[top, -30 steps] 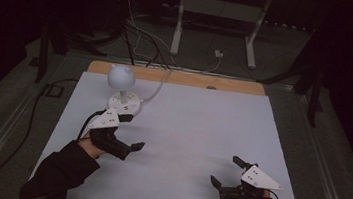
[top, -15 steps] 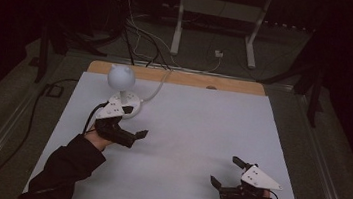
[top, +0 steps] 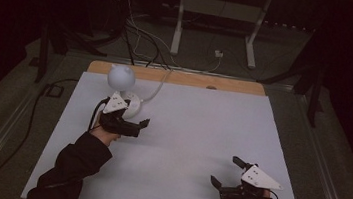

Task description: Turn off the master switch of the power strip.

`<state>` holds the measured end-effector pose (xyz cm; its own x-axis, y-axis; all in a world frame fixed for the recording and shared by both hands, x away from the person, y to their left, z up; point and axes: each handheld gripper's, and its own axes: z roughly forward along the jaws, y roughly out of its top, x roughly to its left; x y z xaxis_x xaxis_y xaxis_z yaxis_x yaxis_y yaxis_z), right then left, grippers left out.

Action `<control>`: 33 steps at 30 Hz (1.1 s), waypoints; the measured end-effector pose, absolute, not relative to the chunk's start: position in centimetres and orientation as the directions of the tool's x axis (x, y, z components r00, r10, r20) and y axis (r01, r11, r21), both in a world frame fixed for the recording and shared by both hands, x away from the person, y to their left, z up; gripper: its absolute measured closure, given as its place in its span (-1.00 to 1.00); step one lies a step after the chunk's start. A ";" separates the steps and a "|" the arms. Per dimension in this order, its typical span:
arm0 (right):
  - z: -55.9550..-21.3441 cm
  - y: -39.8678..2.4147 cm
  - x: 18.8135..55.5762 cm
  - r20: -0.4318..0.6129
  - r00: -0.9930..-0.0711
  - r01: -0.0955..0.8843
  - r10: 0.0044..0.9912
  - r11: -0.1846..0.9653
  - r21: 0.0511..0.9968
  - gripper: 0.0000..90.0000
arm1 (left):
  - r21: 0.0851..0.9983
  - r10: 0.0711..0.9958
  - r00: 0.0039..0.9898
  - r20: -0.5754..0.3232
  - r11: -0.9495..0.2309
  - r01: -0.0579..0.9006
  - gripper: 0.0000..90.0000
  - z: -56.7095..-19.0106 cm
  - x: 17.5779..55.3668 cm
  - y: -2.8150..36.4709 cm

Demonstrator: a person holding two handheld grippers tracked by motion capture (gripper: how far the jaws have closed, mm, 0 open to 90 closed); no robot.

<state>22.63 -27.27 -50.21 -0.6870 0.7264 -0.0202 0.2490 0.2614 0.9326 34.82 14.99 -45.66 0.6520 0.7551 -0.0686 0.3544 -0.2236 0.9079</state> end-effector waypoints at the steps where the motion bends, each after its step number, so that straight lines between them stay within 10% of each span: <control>1: -50.2 -27.3 22.6 -0.020 -0.687 0.249 0.726 0.261 0.933 -1.00 | 0.911 0.762 0.642 -0.084 -0.203 0.360 -0.99 -45.8 34.9 15.0; 16: -50.2 -27.3 22.7 -0.014 -0.687 0.253 0.726 0.257 0.933 -1.00 | 0.912 0.817 0.574 -0.051 -0.196 0.361 -0.83 -47.3 36.4 14.4; 33: -50.2 -27.4 22.7 -0.007 -0.686 0.256 0.728 0.250 0.934 -1.00 | 0.909 0.896 0.445 0.004 -0.189 0.372 0.56 -48.5 38.0 14.2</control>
<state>22.66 -27.41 -50.18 -0.6859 0.7276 -0.0072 0.2555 0.2500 0.9339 38.02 14.21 -48.47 0.4449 0.8956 0.0039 0.3716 -0.1886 0.9090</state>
